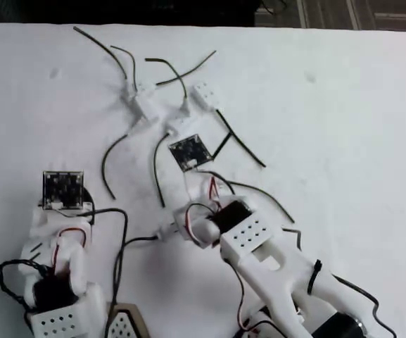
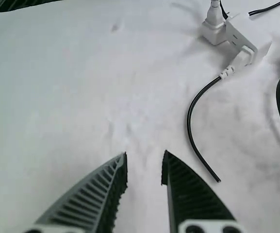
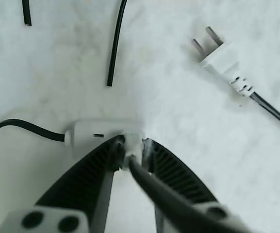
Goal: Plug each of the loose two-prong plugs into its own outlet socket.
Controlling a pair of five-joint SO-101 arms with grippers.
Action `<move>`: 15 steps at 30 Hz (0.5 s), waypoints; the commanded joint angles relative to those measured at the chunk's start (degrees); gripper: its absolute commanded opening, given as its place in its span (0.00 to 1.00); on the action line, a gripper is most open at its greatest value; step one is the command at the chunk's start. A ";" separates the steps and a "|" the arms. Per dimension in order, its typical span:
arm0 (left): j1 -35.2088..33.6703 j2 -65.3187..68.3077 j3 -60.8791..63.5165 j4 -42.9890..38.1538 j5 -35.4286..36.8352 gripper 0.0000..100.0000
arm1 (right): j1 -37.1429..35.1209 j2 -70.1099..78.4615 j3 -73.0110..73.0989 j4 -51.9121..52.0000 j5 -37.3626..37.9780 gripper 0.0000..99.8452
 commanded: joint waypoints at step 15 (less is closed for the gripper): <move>-0.66 -0.57 -0.26 -1.23 -0.26 0.14 | 0.22 -1.45 6.59 -5.23 3.34 0.02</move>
